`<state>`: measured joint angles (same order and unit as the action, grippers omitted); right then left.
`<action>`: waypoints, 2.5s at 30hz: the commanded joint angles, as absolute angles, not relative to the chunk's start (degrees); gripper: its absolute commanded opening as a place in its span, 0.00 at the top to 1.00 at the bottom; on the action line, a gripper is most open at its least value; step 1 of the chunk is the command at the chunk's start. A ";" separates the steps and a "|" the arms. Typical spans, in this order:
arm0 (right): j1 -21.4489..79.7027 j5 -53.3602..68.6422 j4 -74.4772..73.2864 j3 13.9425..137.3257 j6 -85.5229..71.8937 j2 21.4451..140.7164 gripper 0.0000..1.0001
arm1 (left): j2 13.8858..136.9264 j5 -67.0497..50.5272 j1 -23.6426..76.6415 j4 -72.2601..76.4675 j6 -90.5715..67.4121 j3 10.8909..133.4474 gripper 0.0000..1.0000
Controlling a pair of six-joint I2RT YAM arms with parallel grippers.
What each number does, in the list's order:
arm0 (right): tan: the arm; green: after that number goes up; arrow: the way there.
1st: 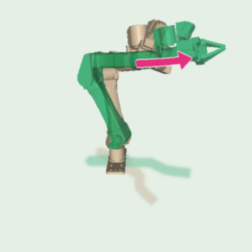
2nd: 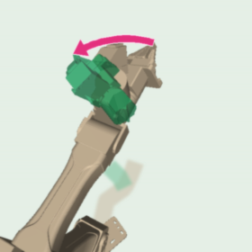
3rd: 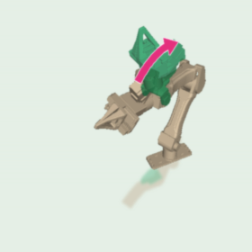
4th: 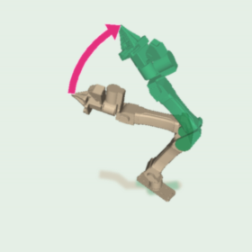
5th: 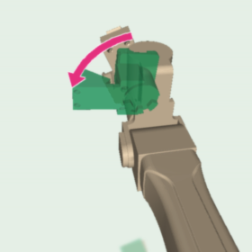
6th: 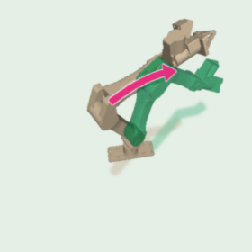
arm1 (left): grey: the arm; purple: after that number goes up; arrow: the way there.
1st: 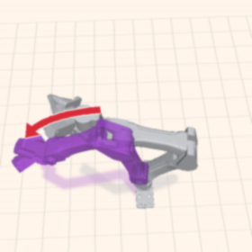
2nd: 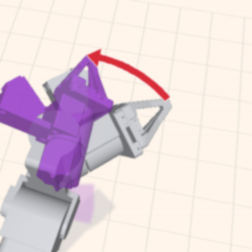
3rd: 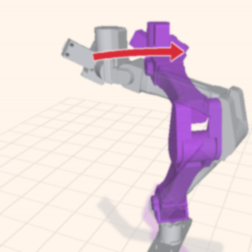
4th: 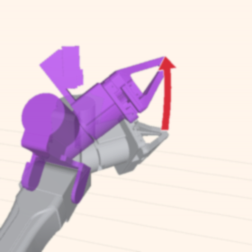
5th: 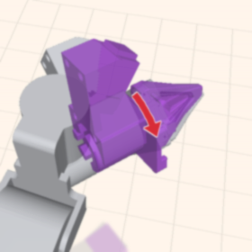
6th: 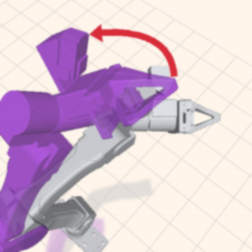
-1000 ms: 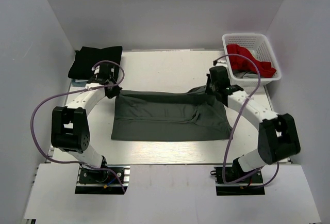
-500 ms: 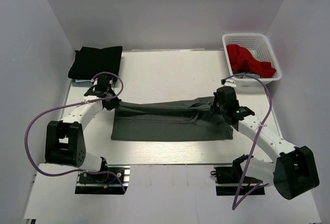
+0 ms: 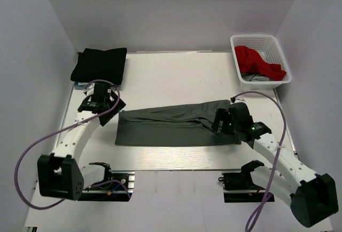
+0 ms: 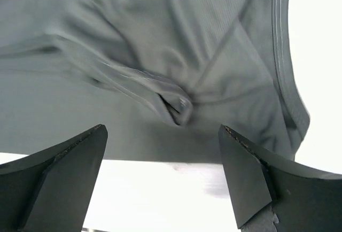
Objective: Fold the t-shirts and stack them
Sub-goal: Fold the other side of the tshirt into a rectangle
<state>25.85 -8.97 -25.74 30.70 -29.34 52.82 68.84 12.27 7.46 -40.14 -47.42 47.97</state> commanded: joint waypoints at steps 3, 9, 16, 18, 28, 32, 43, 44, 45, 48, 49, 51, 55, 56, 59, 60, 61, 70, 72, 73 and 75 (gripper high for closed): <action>25.75 -5.99 -17.77 37.08 -25.32 52.99 0.10 | 65.47 7.22 7.65 -31.57 -46.32 50.63 0.00; 25.84 -0.63 -5.19 39.54 -24.69 64.24 0.10 | 78.36 -5.79 8.26 -22.16 -42.81 50.63 0.00; 26.63 10.54 -0.97 40.79 -25.31 76.36 0.10 | 85.08 -8.17 9.40 -20.92 -41.75 49.49 0.00; 27.42 14.74 -1.32 39.38 -25.31 75.86 0.10 | 84.47 -7.12 9.40 -22.49 -41.75 48.53 0.00; 29.18 17.95 -9.05 31.29 -25.49 64.43 0.10 | 79.98 4.83 8.80 -32.61 -43.68 43.59 0.00; 29.00 12.85 -14.58 32.69 -22.94 64.34 0.10 | 78.49 5.80 8.26 -34.71 -44.21 42.89 0.00; 30.67 19.69 -5.28 39.72 -19.96 66.61 0.10 | 75.85 7.48 8.96 -36.66 -44.74 46.41 0.00; 30.85 19.69 -3.71 39.90 -19.34 67.58 0.10 | 74.98 6.95 8.96 -36.65 -44.74 46.41 0.00; 31.28 19.51 -3.43 40.25 -19.51 69.24 0.10 | 74.10 6.16 8.96 -36.04 -44.13 46.41 0.00; 32.69 19.25 -2.47 43.76 -18.63 74.16 0.10 | 73.56 6.15 8.96 -36.04 -44.12 46.93 0.00; 32.96 18.99 -2.11 44.38 -18.55 76.18 0.10 | 73.04 6.15 8.96 -36.04 -44.12 46.93 0.00; 33.75 17.67 -0.62 45.08 -18.37 79.17 0.10 | 73.04 6.15 8.96 -36.04 -44.12 46.93 0.00; 36.29 17.58 -0.97 47.46 -18.28 84.37 0.10 | 73.04 6.15 8.96 -36.04 -43.59 46.41 0.00; 36.73 17.75 -0.97 47.29 -18.19 84.37 0.10 | 73.04 6.15 8.96 -36.04 -43.59 46.41 0.00; 38.23 18.28 -1.84 46.50 -19.15 84.73 0.10 | 73.04 5.54 8.96 -36.04 -43.59 45.88 0.00; 38.67 18.19 -1.93 46.23 -19.16 84.64 0.10 | 73.04 5.54 8.96 -35.51 -42.98 45.88 0.00; 39.63 18.28 -2.46 45.71 -19.25 84.38 0.10 | 73.04 5.54 8.96 -35.51 -42.98 45.88 0.00; 41.66 14.69 -4.75 45.17 -19.60 78.14 0.10 | 73.04 5.54 8.96 -35.51 -42.98 45.88 0.00; 41.22 9.42 -5.18 45.79 -19.95 75.95 0.10 | 72.51 5.54 8.96 -35.51 -42.98 45.88 0.00; 41.31 4.88 -5.19 45.79 -20.30 75.59 0.10 | 71.90 5.54 8.96 -35.51 -42.98 45.88 0.00; 40.96 -2.17 -4.57 45.44 -20.74 75.41 0.10 | 71.89 5.54 8.96 -35.51 -42.98 45.26 0.00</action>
